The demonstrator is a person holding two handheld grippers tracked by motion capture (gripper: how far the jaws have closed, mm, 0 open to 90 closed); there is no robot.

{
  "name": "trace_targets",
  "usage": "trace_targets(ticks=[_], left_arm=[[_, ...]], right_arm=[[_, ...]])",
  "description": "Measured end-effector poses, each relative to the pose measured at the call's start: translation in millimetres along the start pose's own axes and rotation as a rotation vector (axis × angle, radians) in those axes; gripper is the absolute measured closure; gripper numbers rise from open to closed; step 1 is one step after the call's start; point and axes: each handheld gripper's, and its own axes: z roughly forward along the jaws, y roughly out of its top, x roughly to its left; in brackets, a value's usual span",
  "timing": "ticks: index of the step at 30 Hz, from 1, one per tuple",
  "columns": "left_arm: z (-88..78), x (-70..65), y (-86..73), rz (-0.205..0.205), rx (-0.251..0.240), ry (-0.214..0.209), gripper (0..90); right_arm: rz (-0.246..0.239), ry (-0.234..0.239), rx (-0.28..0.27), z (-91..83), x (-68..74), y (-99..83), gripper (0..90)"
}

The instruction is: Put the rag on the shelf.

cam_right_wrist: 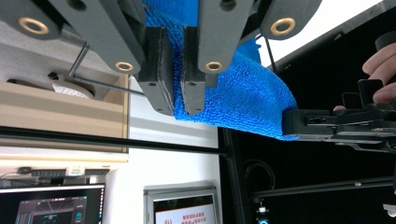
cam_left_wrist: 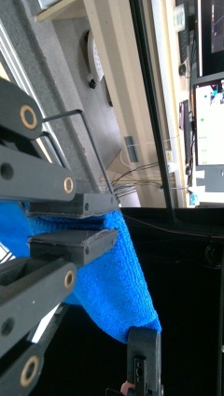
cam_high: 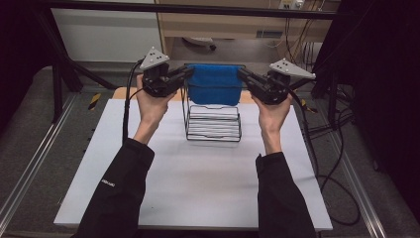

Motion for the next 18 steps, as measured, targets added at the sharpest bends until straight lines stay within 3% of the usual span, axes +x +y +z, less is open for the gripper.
trace_targets(ticks=[10, 18], left_arm=[[0.1, -2.4, -15.0, -0.024, 0.062, -0.030, 80.3], [-3.1, -5.1, -23.2, -0.012, 0.114, -0.044, 79.1]], right_arm=[[0.004, 0.028, 0.071, -3.2, -3.3, -9.8, 83.5], [0.012, 0.050, 0.123, -2.6, -4.3, -17.9, 83.1]])
